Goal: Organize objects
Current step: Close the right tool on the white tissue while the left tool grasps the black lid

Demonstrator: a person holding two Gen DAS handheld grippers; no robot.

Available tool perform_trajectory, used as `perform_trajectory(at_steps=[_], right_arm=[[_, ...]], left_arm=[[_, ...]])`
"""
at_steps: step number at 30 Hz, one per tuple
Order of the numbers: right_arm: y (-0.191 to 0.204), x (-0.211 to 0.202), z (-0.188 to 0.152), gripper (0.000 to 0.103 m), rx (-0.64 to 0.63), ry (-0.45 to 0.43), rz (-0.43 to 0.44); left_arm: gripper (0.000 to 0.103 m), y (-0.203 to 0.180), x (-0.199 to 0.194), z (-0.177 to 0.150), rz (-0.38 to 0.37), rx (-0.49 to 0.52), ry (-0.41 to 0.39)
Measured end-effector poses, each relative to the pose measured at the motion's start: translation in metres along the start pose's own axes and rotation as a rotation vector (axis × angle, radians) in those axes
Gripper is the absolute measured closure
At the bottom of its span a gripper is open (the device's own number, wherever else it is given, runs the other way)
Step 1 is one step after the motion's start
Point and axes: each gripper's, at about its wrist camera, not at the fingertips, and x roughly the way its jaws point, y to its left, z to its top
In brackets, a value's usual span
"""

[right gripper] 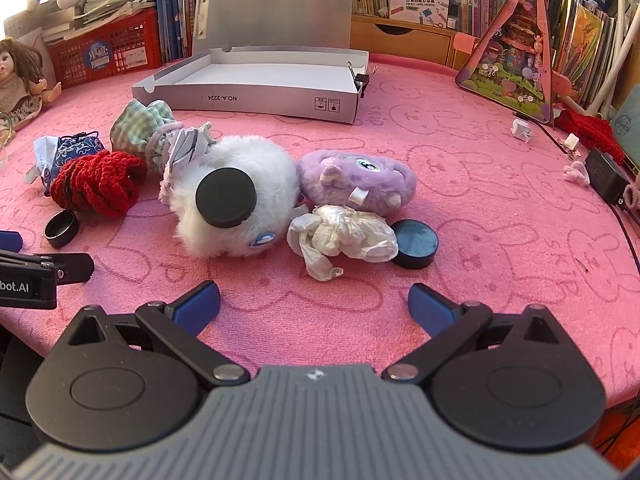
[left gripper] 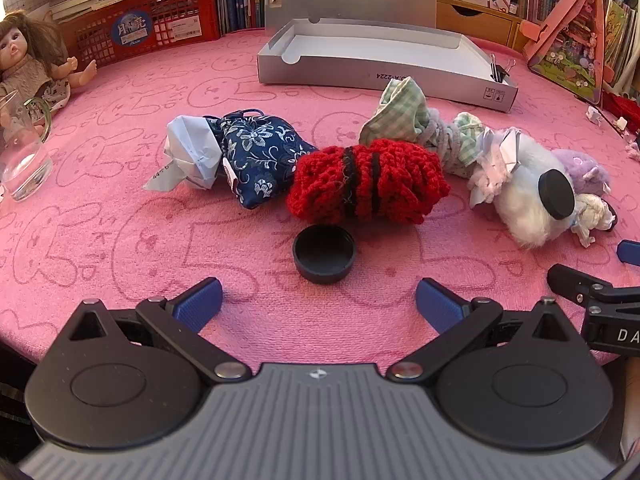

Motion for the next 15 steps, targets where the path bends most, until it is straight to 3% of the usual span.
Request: perform_trajectory(at_steps=[6,13,15], right_arm=[[-0.001,-0.002,-0.001,0.0,0.004,-0.021,0.008],[-0.003,-0.013,0.002,0.001,-0.012,-0.111,-0.001],[-0.006,-0.014,0.004,0.006,-0.014,-0.125,-0.013]], left_arm=[[0.0,0.0,-0.002,0.001,-0.007,0.01,-0.011],[0.0,-0.001,-0.016,0.001,0.031,0.056,-0.141],[0.001,0.0,-0.019,0.001,0.028,0.059,-0.164]])
